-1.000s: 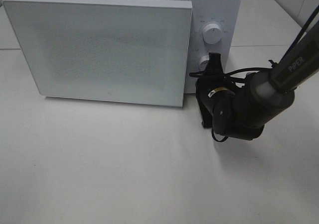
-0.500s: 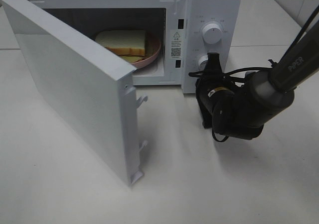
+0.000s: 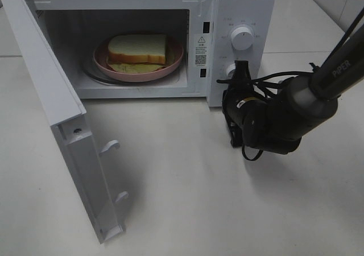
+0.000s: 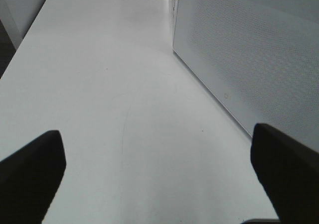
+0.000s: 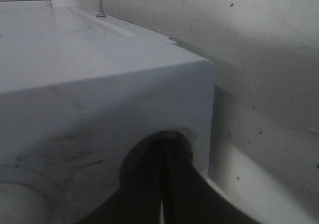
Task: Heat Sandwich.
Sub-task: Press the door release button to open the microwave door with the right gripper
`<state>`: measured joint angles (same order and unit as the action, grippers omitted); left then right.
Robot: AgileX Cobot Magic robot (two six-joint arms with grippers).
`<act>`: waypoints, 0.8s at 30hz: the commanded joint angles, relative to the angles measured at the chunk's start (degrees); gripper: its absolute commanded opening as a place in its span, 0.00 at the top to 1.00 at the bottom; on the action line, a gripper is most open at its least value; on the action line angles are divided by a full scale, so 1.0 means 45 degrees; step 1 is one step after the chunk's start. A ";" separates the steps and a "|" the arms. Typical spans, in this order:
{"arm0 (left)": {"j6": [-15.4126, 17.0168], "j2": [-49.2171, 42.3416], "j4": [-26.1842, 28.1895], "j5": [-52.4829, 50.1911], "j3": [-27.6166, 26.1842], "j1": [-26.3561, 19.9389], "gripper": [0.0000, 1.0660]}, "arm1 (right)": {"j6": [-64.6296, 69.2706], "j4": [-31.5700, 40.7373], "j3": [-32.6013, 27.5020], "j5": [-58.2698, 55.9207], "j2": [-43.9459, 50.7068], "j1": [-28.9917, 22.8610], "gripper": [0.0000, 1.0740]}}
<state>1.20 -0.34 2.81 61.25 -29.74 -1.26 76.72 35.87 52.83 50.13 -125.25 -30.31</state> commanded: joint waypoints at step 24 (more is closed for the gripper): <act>-0.0025 -0.0051 0.0102 0.0013 0.0025 -0.0025 0.10 | -0.0598 -0.1999 -0.1057 -0.1910 0.2075 0.0497 1.00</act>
<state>1.20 -0.34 2.81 61.25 -29.74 -1.26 75.11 28.36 47.96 41.20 -116.83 -28.30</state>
